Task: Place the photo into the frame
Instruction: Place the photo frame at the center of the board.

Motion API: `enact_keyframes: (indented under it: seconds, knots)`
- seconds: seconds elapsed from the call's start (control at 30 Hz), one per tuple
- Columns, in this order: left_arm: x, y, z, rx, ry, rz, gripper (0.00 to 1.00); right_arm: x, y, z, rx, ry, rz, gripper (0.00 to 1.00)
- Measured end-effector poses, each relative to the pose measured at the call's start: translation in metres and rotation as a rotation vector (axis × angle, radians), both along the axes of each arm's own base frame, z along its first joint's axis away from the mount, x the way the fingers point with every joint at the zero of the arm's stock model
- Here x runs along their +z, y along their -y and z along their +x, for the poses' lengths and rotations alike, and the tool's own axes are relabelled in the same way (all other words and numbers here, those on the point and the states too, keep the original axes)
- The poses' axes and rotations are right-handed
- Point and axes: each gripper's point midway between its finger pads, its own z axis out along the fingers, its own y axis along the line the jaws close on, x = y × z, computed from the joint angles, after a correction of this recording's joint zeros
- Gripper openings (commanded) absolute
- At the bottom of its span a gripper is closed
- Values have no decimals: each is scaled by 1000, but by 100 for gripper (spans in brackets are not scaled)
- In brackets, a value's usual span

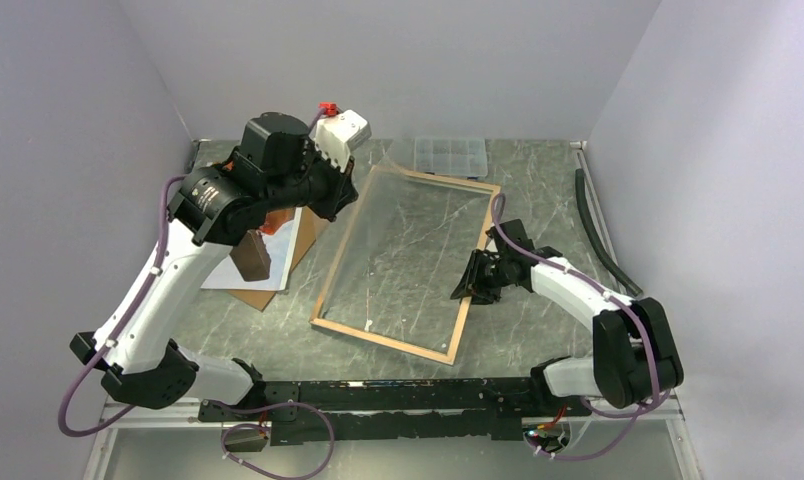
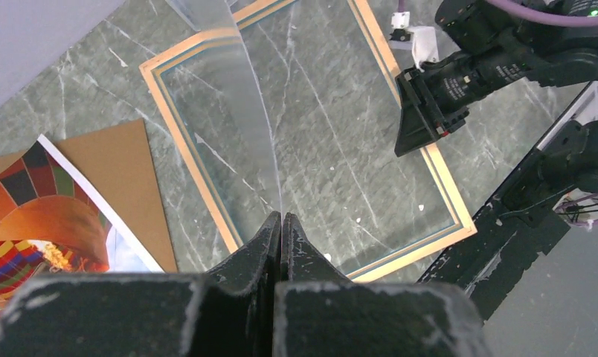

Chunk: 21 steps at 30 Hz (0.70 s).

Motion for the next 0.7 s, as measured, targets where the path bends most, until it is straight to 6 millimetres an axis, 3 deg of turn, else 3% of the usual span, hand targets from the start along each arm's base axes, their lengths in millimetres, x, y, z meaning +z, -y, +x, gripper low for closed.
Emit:
enact_keyframes:
  seconds: [0.23, 0.53, 0.7]
  knots:
    - [17, -4, -6, -34, 60, -14, 3, -16, 7, -2, 12, -30, -55, 6]
    - [70, -43, -23, -10, 322, -32, 3, -35, 10, -6, 73, -115, -106, 7]
    - [67, -59, -14, 53, 395, 23, 3, -42, 12, -6, 117, -169, -134, 9]
